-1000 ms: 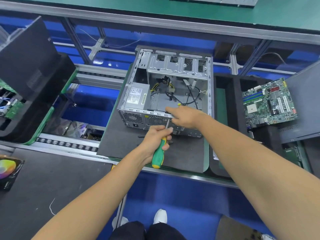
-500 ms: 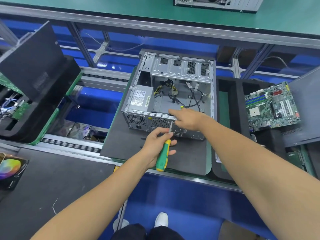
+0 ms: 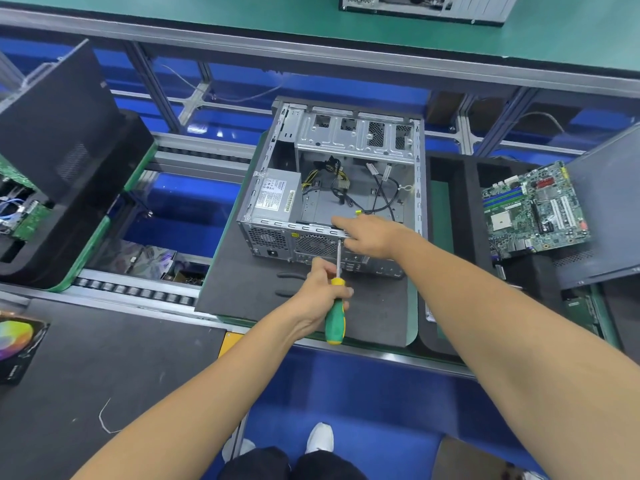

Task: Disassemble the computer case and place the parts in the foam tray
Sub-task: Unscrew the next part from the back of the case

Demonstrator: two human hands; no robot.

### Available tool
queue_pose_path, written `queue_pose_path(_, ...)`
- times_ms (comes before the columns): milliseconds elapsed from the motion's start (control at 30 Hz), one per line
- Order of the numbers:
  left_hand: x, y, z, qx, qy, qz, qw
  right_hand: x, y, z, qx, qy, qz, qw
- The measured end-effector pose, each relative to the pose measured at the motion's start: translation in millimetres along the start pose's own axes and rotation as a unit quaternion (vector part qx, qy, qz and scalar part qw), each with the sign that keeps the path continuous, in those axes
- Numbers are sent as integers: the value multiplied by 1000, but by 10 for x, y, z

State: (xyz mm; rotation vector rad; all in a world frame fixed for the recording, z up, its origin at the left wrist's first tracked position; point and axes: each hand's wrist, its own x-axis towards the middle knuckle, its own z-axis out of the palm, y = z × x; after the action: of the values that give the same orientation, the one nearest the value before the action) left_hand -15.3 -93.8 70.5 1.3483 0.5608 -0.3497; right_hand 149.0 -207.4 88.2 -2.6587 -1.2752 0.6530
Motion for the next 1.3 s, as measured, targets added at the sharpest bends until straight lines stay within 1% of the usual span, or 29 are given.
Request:
queue_pose_path(100,-31,-48,-71,-8,-5,34,999,-9,-4,-8,5,-4,2,1000)
queue_pose_path(200,-76,-112,-102,9,-15,41,999,-9,-6,-14,7,-2,2,1000)
queue_pose_path(267,-103,-168,-76,28,5,39,999,-9,-14,-20,8,-3,3,1000)
queue_pose_path(400,-147,-262,33,32,65,60,996,-12,-13,-21,6,-3,3,1000)
queue_pose_path(500,-169,-301,78,-6,89,70,994,-12,-13,-19,3,1,1,1000)
queue_pose_path(567,-175,-316,89,-53,103,50,992,-12,-14,-17,4,3,-1,1000)
queue_pose_path(633,-162,-343,70,-69,123,20,990,-11,-14,-12,6,2,-3,1000)
queue_pose_path(700,-134,-371,29,-93,133,27,986,-8,-13,-8,4,2,-4,1000)
queue_pose_path(800,-141,-360,-31,-106,118,33,987,-5,-6,-3,4,4,-5,1000)
queue_pose_path(900,-200,-351,-39,-86,71,2,994,0,-4,2,4,6,-4,1000)
queue_pose_path(1000,-186,-315,-45,-72,59,-19,995,5,4,1,6,8,-6,1000)
queue_pose_path(1067,-179,-295,-43,-81,60,-22,995,12,10,7,7,10,-7,1000)
queue_pose_path(1167,-180,-326,-50,-67,87,-7,994,24,21,29,3,11,-11,1000)
queue_pose_path(1300,-171,-332,-144,-92,107,13,990,40,49,45,2,13,-16,1000)
